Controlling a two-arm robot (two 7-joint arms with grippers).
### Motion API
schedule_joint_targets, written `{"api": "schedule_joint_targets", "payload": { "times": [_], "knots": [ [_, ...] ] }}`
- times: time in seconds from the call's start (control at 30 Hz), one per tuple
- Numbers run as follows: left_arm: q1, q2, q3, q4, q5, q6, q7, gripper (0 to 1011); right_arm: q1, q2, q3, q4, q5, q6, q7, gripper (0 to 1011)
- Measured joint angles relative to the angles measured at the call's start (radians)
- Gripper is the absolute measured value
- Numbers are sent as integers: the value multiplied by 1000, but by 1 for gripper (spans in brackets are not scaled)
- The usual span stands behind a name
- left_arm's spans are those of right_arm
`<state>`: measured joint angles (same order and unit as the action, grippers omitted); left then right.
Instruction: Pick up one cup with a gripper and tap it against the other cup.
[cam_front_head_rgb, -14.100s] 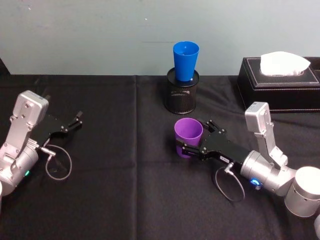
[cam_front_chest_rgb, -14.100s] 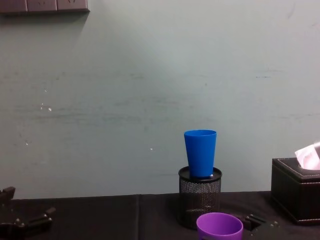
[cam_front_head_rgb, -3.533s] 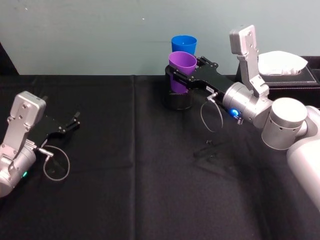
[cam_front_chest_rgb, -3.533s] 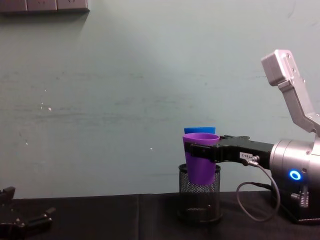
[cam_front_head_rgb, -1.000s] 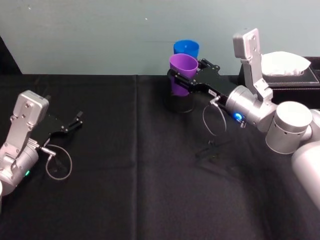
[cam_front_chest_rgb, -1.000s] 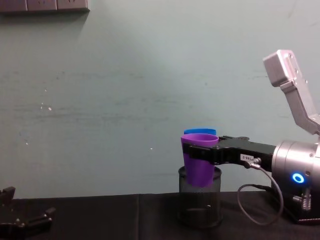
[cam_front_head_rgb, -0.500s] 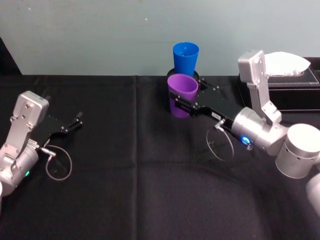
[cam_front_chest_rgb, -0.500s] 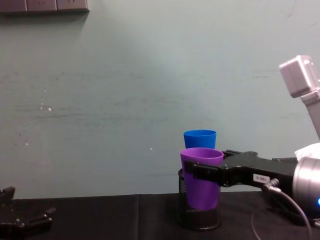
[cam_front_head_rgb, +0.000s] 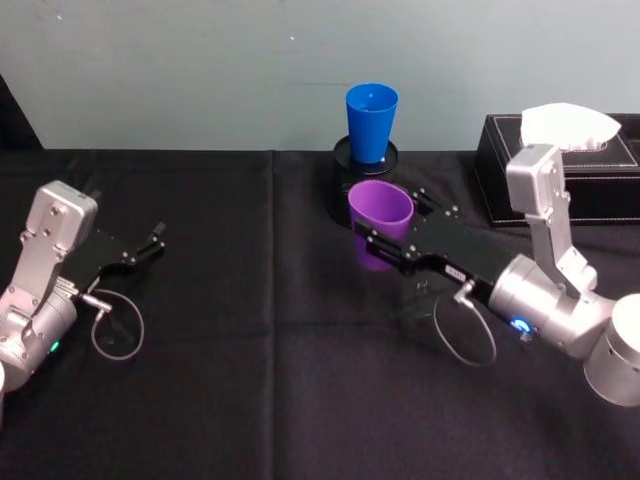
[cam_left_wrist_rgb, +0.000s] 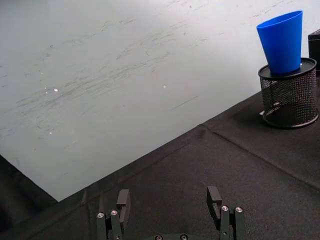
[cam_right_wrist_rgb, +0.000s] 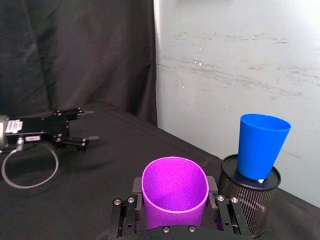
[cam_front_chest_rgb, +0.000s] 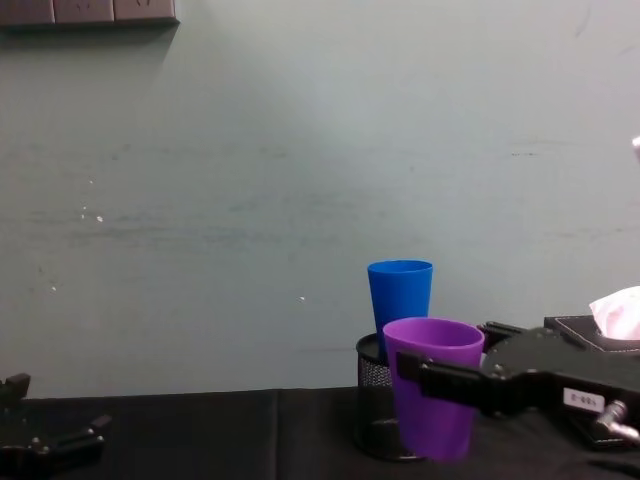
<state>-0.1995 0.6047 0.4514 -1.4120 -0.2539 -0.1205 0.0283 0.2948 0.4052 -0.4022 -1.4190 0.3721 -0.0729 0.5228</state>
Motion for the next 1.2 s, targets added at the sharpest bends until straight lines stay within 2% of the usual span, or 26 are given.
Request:
{"api": "schedule_joint_targets", "payload": {
  "times": [0.33, 0.73, 1.2],
  "knots": [
    [0, 0, 0, 0, 0, 0, 0, 1005, -63, 25, 1, -27, 6, -41, 4, 729],
    [0, 0, 0, 0, 0, 0, 0, 1005, -109, 41, 6, -27, 1, -78, 12, 729],
    [0, 0, 0, 0, 0, 0, 0, 1005, -109, 25, 4, 15, -17, -118, 22, 729]
  ]
}}
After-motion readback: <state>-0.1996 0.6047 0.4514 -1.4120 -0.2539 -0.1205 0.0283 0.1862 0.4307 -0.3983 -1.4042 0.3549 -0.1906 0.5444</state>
